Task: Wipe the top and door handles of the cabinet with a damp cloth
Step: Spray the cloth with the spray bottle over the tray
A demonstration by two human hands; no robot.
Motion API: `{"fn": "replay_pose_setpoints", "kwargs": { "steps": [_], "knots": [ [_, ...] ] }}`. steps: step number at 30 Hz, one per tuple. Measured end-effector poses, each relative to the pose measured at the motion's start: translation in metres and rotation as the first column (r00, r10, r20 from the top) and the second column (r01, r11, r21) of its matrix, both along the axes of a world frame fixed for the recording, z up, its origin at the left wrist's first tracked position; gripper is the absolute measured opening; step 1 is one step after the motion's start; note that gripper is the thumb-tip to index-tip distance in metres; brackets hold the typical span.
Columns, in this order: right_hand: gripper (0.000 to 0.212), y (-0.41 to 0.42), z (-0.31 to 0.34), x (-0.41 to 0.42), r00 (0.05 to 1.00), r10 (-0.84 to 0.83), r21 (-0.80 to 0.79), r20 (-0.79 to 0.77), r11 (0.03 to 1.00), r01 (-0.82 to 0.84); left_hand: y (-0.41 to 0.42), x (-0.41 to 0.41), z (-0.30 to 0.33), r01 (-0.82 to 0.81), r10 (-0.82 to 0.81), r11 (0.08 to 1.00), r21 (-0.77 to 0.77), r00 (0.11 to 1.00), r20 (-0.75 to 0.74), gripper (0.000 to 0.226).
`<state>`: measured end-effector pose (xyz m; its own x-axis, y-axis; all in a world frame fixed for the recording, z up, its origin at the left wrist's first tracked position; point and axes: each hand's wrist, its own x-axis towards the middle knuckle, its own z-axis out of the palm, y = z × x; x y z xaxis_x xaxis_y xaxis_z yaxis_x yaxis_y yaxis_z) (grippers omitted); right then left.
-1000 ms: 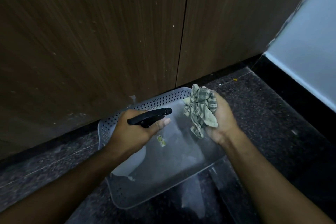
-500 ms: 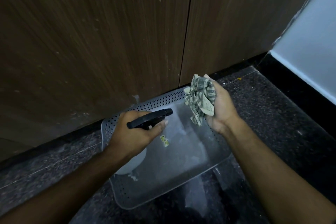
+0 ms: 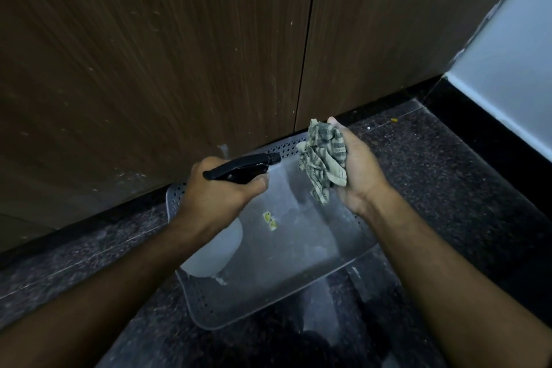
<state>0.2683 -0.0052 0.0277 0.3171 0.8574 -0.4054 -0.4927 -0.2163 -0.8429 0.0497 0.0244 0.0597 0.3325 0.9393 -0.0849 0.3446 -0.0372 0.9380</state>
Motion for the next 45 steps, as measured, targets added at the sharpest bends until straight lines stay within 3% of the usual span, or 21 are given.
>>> {"fn": "replay_pose_setpoints", "kwargs": {
  "steps": [4, 10, 14, 20, 27, 33, 36, 40, 45],
  "knots": [
    [0.040, -0.002, -0.001, -0.001, 1.000, -0.008, -0.015, 0.006, 1.000, 0.008, 0.001, -0.005, 0.000, 0.029, -0.028, 0.999, 0.018, 1.000, -0.008, 0.029],
    [0.042, 0.003, 0.006, 0.002, 1.000, 0.010, -0.010, 0.004, 1.000, -0.010, -0.012, -0.007, -0.004, 0.054, -0.034, 0.989, 0.140, 0.989, -0.146, 0.034],
    [0.039, 0.002, 0.008, 0.002, 0.999, 0.037, 0.011, -0.039, 0.999, -0.037, -0.008, -0.008, -0.001, 0.076, -0.069, 0.993, 0.094, 0.995, -0.079, 0.027],
    [0.037, -0.005, 0.009, 0.003, 0.976, 0.131, 0.084, -0.177, 0.990, -0.117, 0.002, -0.006, -0.002, -0.096, 0.107, 0.991, 0.090, 0.988, -0.116, 0.026],
    [0.039, -0.007, 0.009, 0.004, 0.963, 0.216, 0.114, -0.163, 0.973, -0.199, 0.003, -0.003, 0.000, -0.080, 0.085, 0.996, 0.047, 0.989, -0.119, 0.030],
    [0.038, -0.003, 0.011, 0.009, 0.969, 0.172, 0.116, -0.177, 0.981, -0.153, 0.000, -0.009, -0.004, 0.039, -0.024, 0.995, 0.096, 0.988, -0.151, 0.035],
    [0.037, -0.002, 0.012, 0.011, 0.974, 0.153, 0.121, -0.169, 0.984, -0.134, -0.005, -0.009, -0.007, 0.015, 0.008, 0.988, 0.155, 0.989, -0.149, 0.024],
    [0.038, -0.002, 0.010, 0.010, 0.975, 0.142, 0.124, -0.172, 0.985, -0.122, -0.004, -0.011, -0.010, 0.077, -0.037, 0.976, 0.203, 0.980, -0.193, 0.038],
    [0.039, -0.003, 0.010, 0.014, 0.972, 0.131, 0.141, -0.195, 0.985, -0.104, -0.005, -0.009, -0.009, 0.066, -0.017, 0.971, 0.229, 0.978, -0.208, 0.029]
  ]
}}
